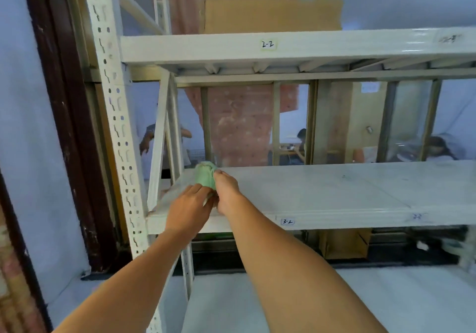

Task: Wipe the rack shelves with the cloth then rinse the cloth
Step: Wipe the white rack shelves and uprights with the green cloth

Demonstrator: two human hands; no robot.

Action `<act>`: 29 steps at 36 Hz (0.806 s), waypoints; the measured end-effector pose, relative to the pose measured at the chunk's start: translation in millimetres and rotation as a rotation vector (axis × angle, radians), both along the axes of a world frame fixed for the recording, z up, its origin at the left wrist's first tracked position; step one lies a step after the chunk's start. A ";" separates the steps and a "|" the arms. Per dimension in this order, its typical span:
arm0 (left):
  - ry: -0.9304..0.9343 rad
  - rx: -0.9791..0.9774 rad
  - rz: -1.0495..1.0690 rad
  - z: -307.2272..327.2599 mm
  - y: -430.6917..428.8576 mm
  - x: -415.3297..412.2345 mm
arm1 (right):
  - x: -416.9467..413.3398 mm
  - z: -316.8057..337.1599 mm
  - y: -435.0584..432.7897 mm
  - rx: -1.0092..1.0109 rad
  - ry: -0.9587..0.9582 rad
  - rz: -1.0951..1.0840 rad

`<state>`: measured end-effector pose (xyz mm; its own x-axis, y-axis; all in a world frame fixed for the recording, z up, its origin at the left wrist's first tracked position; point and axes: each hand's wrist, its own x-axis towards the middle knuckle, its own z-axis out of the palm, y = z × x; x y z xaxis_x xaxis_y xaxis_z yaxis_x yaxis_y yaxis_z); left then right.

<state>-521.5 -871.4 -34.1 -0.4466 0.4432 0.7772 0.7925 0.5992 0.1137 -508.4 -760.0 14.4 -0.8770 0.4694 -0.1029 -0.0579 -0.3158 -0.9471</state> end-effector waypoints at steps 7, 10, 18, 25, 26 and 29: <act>-0.013 -0.041 -0.180 -10.3 136.2 61.4 | 81.7 -10.3 140.2 0.007 -0.003 -0.191; -0.015 -0.102 -0.246 -13.1 203.6 100.1 | 120.3 -16.2 215.7 0.030 -0.033 -0.277; -0.123 -0.148 -0.416 -13.5 389.7 212.1 | 266.5 -20.4 413.6 0.074 -0.063 -0.508; -0.129 -0.161 -0.529 -6.2 527.5 307.8 | 378.8 -25.6 538.1 0.072 0.024 -0.623; -0.124 -0.176 -0.540 -6.1 543.2 318.6 | 389.6 -27.0 552.0 0.064 0.035 -0.635; -0.101 -0.221 -0.580 -7.8 594.4 351.1 | 425.5 -31.8 597.3 0.033 0.049 -0.678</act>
<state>-170.4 -277.0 -41.9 -0.1519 0.7807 0.6062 0.9874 0.0928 0.1278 -82.9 -162.7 -17.3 -0.3910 0.9192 -0.0470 -0.2757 -0.1657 -0.9469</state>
